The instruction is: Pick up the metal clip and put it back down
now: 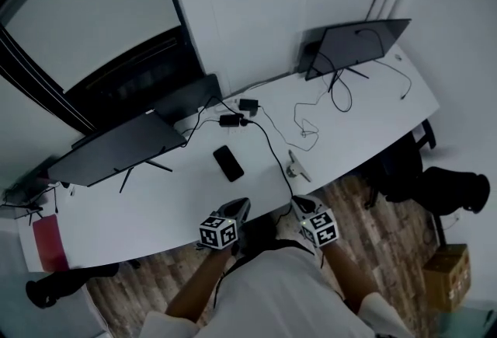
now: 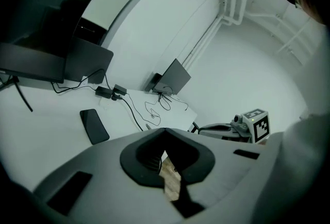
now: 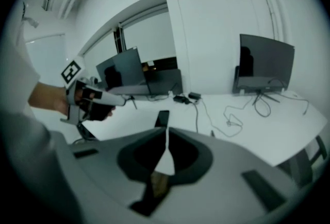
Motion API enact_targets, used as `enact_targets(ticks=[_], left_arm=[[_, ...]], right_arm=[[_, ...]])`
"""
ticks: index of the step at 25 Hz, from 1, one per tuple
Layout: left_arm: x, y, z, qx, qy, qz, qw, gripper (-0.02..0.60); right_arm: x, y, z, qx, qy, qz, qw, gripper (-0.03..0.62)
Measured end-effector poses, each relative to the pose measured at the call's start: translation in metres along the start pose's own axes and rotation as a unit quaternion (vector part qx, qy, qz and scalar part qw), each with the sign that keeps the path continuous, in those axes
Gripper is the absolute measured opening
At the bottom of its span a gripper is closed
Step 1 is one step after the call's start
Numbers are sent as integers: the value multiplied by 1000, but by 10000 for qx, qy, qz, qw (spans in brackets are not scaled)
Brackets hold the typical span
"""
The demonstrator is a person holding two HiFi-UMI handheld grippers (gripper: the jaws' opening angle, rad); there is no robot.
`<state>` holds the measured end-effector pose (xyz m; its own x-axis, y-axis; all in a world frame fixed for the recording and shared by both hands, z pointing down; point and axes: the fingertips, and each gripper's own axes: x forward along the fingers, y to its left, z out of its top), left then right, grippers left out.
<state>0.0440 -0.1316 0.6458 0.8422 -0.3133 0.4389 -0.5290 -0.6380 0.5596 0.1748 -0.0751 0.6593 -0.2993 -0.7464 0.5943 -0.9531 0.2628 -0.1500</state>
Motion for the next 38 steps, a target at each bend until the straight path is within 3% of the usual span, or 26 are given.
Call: enact_targets(ticks=[5, 16, 27, 38], left_arm=[[-27, -10, -12, 366, -7, -40, 9993, 31], [-84, -28, -43, 586, -139, 36, 9982, 31], [-93, -76, -71, 818, -81, -192, 9964, 31], [-88, -119, -65, 1153, -285, -134, 9928, 31]], right_arm=[[-17, 20, -1, -166, -49, -74, 9998, 35], [-75, 48, -22, -270, -221, -427, 9985, 35], [-156, 47, -61, 30, -329, -980, 9946, 35], [-187, 22, -57, -1, -657, -969, 9931, 35]])
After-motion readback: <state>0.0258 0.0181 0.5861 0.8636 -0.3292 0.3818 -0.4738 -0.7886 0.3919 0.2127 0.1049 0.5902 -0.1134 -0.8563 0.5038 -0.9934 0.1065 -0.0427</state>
